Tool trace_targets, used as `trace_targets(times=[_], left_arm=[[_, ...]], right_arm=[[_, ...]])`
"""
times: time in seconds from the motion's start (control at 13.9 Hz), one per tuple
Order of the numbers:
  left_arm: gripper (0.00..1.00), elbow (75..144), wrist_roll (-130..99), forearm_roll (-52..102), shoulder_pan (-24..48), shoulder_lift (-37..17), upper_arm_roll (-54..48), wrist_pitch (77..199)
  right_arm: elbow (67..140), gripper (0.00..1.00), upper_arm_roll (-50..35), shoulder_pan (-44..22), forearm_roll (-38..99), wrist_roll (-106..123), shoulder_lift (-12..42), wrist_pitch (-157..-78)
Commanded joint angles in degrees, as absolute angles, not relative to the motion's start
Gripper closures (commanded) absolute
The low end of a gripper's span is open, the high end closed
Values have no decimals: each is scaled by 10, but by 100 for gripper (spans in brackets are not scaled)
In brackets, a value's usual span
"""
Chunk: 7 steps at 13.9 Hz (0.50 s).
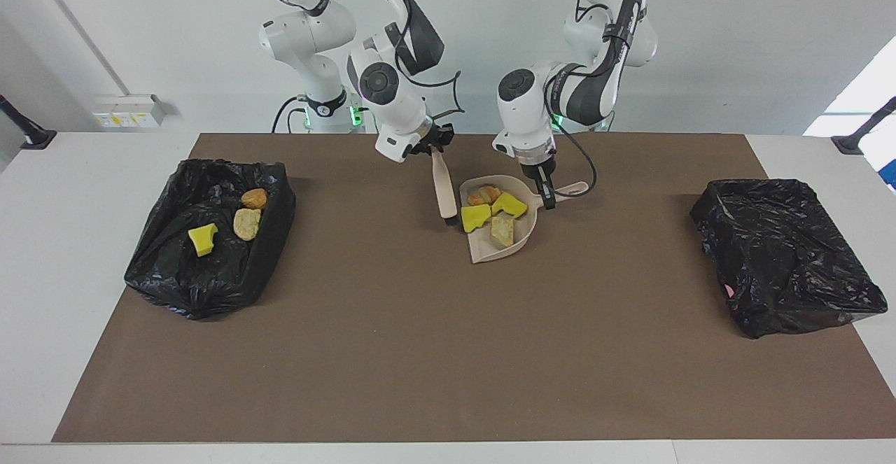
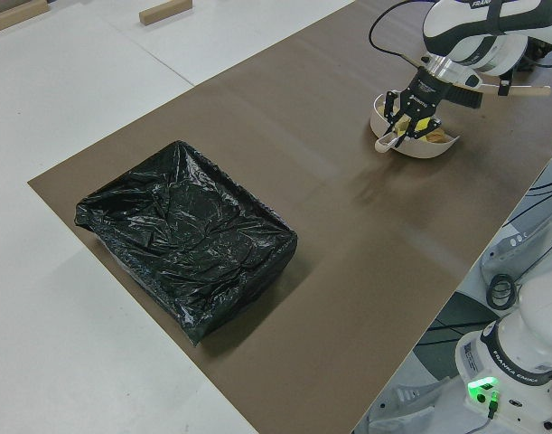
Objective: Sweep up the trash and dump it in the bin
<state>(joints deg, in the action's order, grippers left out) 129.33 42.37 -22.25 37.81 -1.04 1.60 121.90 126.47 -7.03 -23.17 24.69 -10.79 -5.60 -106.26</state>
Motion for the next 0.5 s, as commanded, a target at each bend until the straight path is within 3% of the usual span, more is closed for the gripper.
trace_targets(times=[0.0,0.43], left_arm=[[100,1302,435,-231,374,-6,16,1232],[100,1269,487,-230,349,-3,19,1222]], right_arm=[[1270,100,-76,-227,232,-108,-64,-1055],[1287,100,-81,-251,188,-192,-88,-1057]])
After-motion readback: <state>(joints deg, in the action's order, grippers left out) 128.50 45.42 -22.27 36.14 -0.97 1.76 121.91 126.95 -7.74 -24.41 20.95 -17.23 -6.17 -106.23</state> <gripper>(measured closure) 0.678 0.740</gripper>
